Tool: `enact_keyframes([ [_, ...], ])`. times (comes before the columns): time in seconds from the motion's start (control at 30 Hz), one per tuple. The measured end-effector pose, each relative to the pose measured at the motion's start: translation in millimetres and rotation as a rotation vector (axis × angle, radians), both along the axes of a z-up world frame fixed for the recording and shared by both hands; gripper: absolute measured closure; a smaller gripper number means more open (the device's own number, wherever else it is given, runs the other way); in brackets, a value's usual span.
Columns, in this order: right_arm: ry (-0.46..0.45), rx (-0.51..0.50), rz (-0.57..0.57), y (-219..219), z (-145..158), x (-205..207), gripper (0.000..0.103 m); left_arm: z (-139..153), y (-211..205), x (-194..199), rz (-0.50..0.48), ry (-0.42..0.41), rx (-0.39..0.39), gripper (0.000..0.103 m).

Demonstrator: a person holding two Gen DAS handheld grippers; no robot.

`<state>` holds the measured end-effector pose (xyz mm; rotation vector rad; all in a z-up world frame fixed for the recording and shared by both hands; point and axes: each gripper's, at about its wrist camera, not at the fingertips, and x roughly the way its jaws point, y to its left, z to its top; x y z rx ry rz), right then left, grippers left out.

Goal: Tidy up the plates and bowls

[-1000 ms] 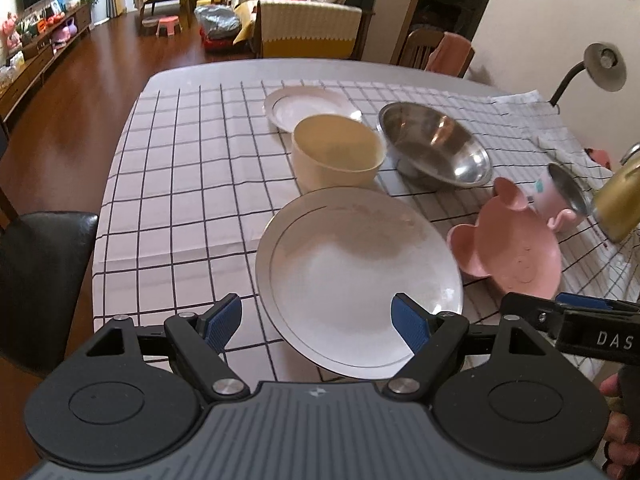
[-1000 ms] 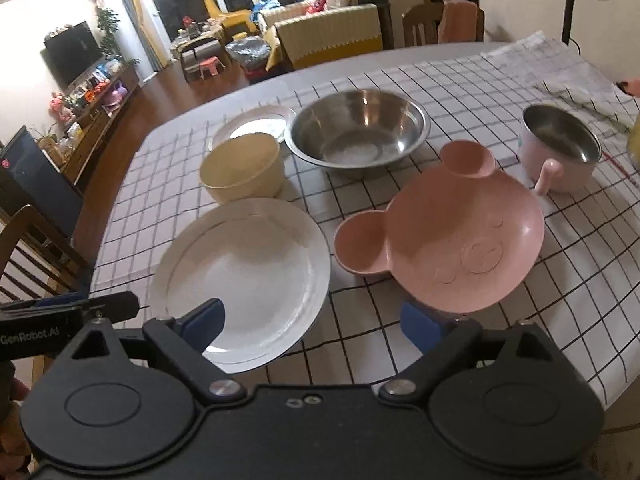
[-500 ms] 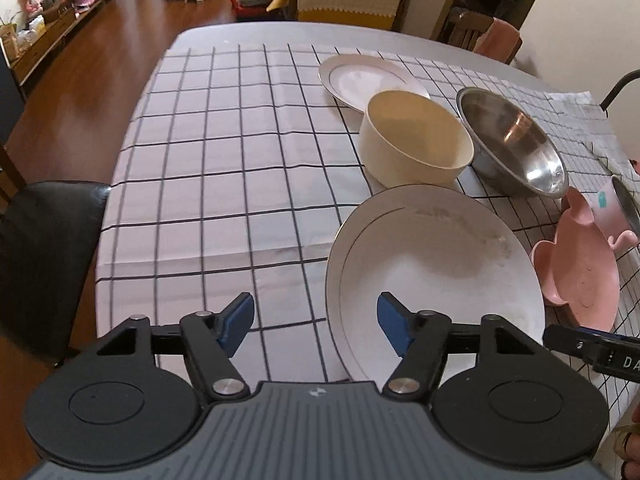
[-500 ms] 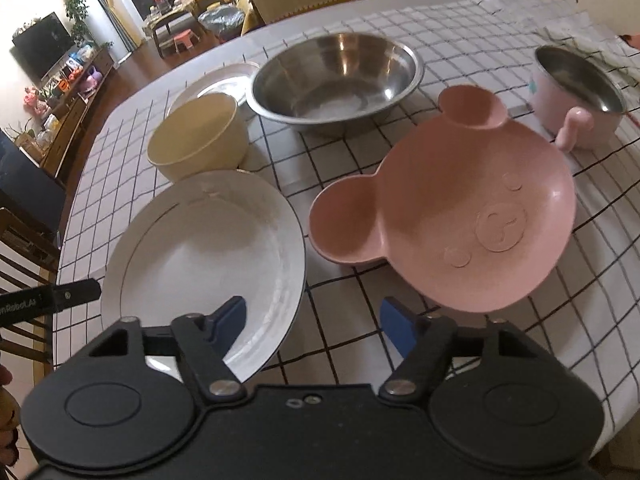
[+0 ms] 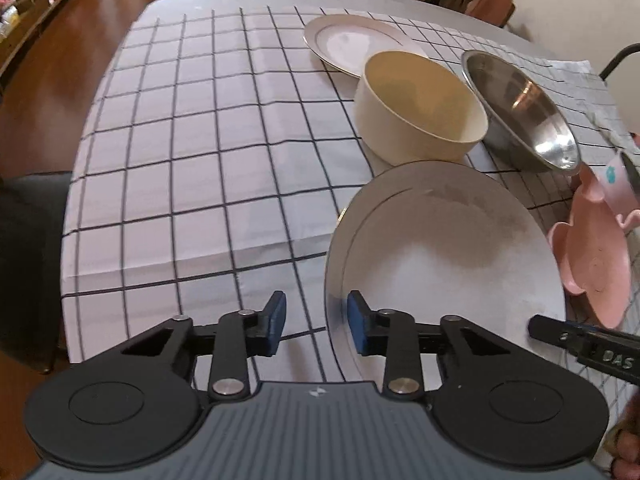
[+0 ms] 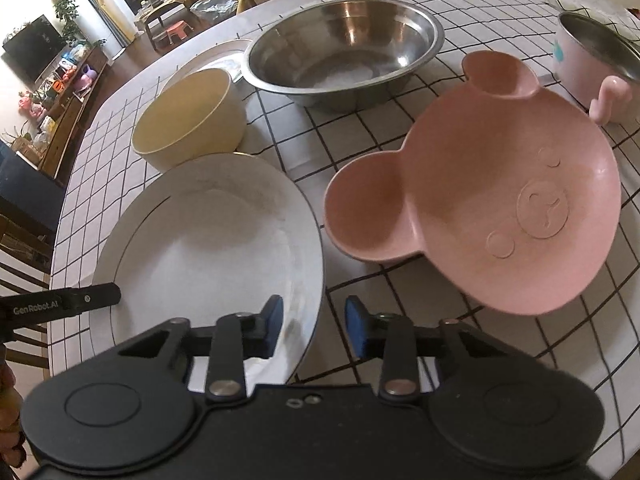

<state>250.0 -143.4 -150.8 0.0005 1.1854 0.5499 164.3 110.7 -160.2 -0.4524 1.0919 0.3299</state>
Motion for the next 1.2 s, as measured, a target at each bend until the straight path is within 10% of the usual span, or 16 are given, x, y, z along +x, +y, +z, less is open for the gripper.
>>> enact_keyframes([
  [0.23,0.012,0.017,-0.057,5.0,-3.7,-6.3,0.083,0.1,4.7,-2.4,-0.037,-0.033,-0.075,0.092],
  [1.2,0.084,0.049,-0.092,-7.8,-0.3,-121.2,0.087,9.8,-15.2,-121.6,-0.142,0.032,-0.035,0.092],
])
